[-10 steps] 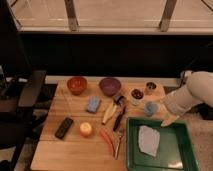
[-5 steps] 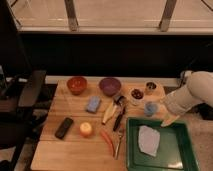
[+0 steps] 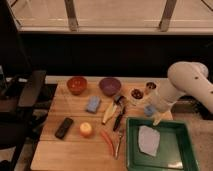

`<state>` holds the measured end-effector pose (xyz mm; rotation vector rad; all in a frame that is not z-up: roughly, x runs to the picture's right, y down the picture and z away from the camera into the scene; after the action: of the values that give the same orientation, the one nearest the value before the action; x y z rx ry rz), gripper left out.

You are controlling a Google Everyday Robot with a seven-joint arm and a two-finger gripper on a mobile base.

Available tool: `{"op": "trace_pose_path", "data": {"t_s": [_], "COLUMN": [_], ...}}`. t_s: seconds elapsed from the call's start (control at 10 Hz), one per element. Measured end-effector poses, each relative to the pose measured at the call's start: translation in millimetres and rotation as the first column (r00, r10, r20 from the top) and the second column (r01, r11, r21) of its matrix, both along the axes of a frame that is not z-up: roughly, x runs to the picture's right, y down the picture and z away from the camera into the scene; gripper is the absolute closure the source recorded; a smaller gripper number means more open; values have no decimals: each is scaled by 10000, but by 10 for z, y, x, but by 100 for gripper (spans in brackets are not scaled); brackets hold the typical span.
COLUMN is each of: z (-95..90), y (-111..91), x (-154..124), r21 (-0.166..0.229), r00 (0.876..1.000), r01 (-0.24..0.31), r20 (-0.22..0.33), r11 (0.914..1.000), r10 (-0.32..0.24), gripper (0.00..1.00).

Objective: Wipe red bowl with eraser

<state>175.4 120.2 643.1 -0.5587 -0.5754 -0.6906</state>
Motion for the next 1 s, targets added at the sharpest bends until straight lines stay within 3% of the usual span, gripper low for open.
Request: {"op": "trace_pose_path", "data": {"t_s": [0.1, 0.3, 0.4, 0.9, 1.0], "z": [-21, -52, -67, -62, -43], "y": [38, 91, 102, 101, 121], "x": [-294, -699, -828, -825, -854], "r21": [-70, -26, 63, 62, 53], "r00": [9939, 9751, 9697, 9705, 9662], "r01": [934, 1841, 2013, 1985, 2118], "r20": [602, 1263, 1404, 1382, 1490], "r11": [9956, 9829, 9795, 9801, 9773], "r10": [-929, -1823, -2002, -1975, -2102], "gripper": [34, 34, 34, 34, 34]}}
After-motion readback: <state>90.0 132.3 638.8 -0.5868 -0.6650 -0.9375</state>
